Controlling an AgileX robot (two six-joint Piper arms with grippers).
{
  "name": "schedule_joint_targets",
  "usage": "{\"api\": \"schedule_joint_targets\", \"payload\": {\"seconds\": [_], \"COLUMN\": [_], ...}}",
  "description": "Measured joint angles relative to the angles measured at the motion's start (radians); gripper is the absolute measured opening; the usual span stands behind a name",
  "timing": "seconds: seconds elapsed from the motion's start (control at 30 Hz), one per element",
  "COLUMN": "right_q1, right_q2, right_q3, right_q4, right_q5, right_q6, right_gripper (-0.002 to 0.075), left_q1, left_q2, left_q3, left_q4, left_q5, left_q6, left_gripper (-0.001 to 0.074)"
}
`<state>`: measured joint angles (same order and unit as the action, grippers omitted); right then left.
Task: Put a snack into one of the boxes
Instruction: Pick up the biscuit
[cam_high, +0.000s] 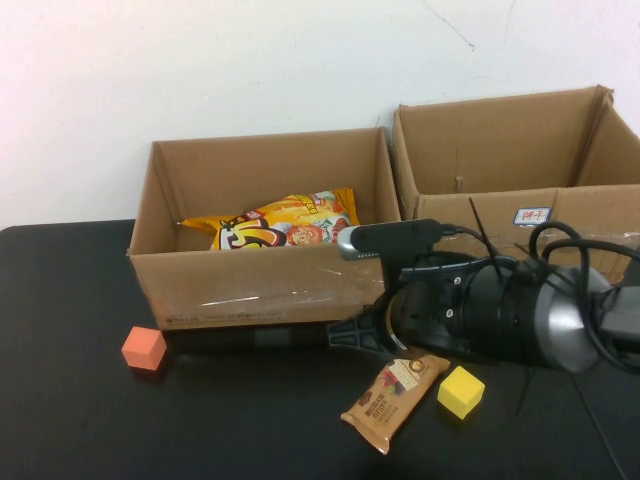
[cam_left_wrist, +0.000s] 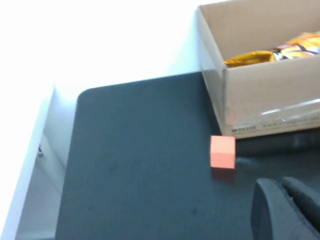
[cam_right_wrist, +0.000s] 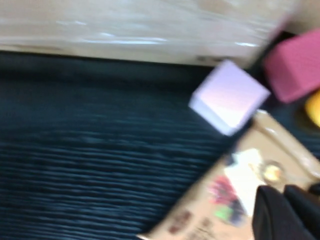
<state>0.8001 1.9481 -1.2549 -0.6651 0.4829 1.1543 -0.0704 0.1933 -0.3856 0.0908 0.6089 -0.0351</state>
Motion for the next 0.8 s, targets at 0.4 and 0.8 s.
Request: {"api": "schedule_joint_targets", "payload": {"seconds": [0.4, 0.8], "right_q1": [0.0, -0.03], "right_q2": [0.048, 0.2], "right_q3": [-0.002, -0.136], "right_q4": [0.089, 0.287], "right_q5": [0.132, 0.125], "right_q6": [0.069, 0.218], "right_gripper": [0.0131, 0.041], "left_q1": [0.0, 0.0], "left_q2": [-0.17, -0.17], "left_q3": [0.122, 0.122], "left_q4": [0.09, 0.09], "left_q5": [-0.187, -0.196], "left_q6": [-0.069, -0.07], "left_gripper": [-0.0001, -0.0001]}}
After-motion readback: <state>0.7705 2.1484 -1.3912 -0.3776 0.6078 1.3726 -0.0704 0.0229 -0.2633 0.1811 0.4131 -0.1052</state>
